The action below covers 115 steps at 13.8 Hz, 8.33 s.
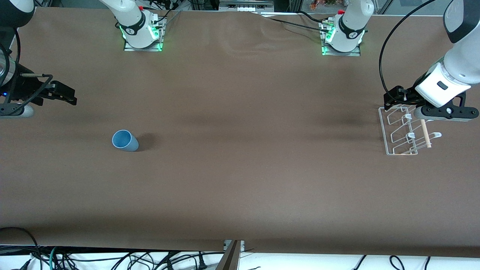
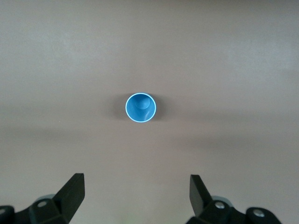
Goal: Transfer cup to left arm and place on rack
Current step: 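Move the right gripper down over the light blue cup, then close the right gripper on the blue cup's rim, then lift the cup with the right gripper while the left gripper approaches, then grasp the cup's base with the left gripper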
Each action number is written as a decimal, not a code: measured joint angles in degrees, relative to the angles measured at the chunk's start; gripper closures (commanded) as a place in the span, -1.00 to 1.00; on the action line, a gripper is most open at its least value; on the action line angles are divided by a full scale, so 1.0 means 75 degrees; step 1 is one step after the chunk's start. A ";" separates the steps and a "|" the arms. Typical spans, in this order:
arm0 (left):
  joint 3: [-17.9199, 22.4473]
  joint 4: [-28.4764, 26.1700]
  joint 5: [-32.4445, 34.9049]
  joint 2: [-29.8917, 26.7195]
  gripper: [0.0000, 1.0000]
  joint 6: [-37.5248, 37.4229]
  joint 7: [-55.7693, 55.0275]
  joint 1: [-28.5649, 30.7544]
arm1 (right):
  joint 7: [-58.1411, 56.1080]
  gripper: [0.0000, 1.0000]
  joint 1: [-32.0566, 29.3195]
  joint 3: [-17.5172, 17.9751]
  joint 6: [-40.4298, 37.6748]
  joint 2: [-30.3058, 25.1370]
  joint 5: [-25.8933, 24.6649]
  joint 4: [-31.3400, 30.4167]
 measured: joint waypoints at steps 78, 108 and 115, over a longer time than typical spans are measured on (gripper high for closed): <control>-0.0157 -0.0037 0.0000 0.0010 -1.00 -0.0345 0.0000 -0.0090 | -0.0837 1.00 0.0226 0.0182 0.3309 0.3178 0.3167 -0.1222; -0.0401 -0.0002 -0.5034 0.1400 -1.00 0.1972 1.0198 -0.1002 | 0.4978 1.00 0.4348 0.0536 0.5614 0.4170 0.7279 0.2017; -0.0405 0.0003 -0.5343 0.1717 -0.81 0.2799 1.0765 -0.1498 | 0.4978 1.00 0.4290 0.0536 0.5616 0.4169 0.7365 0.2028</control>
